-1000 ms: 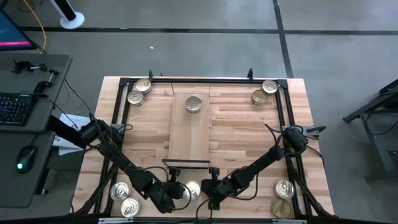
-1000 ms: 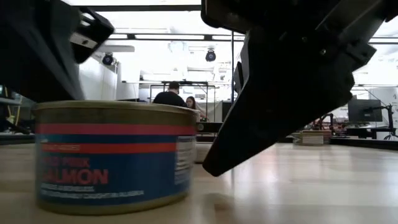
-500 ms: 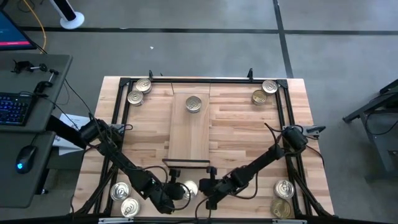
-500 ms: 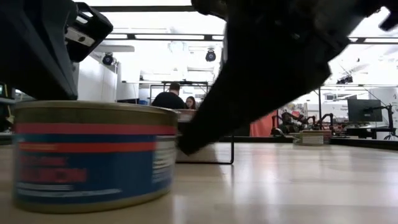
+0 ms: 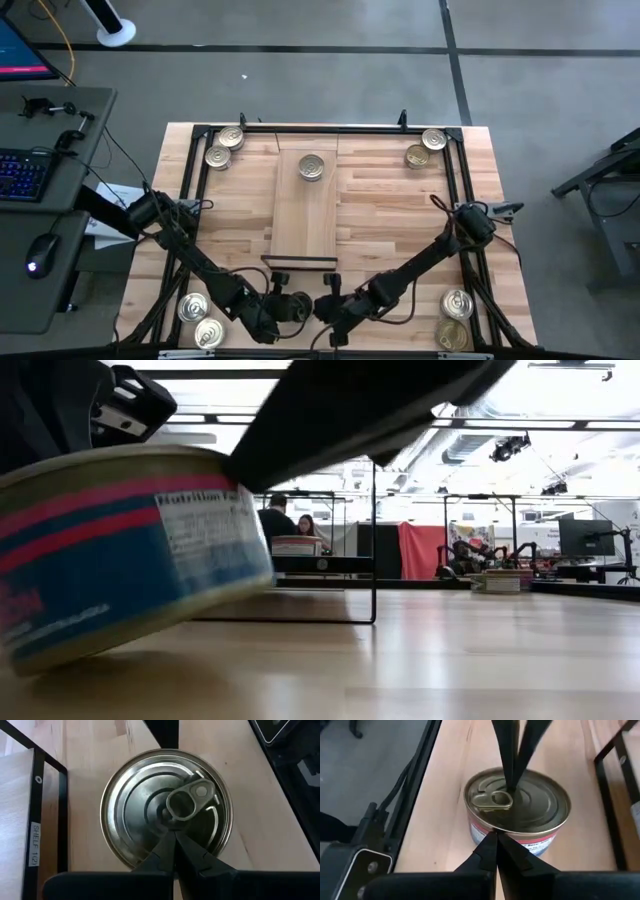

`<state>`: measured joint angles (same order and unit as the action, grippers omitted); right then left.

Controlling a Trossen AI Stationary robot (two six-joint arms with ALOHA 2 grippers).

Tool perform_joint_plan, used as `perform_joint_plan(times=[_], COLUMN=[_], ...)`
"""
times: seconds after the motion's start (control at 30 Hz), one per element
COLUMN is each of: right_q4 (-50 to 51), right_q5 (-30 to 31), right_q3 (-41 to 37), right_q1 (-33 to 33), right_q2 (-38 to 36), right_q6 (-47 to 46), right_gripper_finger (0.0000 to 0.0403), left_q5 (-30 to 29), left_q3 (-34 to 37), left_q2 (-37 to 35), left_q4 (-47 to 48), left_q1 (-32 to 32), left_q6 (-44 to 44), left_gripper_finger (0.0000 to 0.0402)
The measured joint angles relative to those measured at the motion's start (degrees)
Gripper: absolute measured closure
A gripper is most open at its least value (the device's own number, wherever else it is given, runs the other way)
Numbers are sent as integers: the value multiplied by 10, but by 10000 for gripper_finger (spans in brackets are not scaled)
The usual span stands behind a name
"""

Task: Stack canned seafood by type on shelf
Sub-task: Put the blue pink tuna can on the shelf

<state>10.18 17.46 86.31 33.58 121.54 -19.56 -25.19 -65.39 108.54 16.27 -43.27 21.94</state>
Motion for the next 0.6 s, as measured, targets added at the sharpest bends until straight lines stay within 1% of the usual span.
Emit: perform_joint_plan(times=[0.17,0.23,0.3,0.47,0.53,0.6], right_q4=[17,24,27,30,48,77], right_q5=[8,9,9,-9,-6,6], right_q3=[29,34,34,34,34,34], right_q1=[-2,-4,-6,-10,-10,-9], right_q2=[-1,-1,-1,-2,-11,-33], right_q6=[46,63,74,77,77,72], right_gripper_finger=[403,403,403,403,403,403], left_q5=[5,10,9,9,9,7], left_q3=[1,6,4,3,3,3], left_q2=[3,7,6,4,-8,-29], left_q4=[1,15,6,8,22,49], left_q1=[4,6,7,10,8,3], left_q6=[0,0,0,3,8,36], left_gripper_finger=[401,401,401,401,401,401])
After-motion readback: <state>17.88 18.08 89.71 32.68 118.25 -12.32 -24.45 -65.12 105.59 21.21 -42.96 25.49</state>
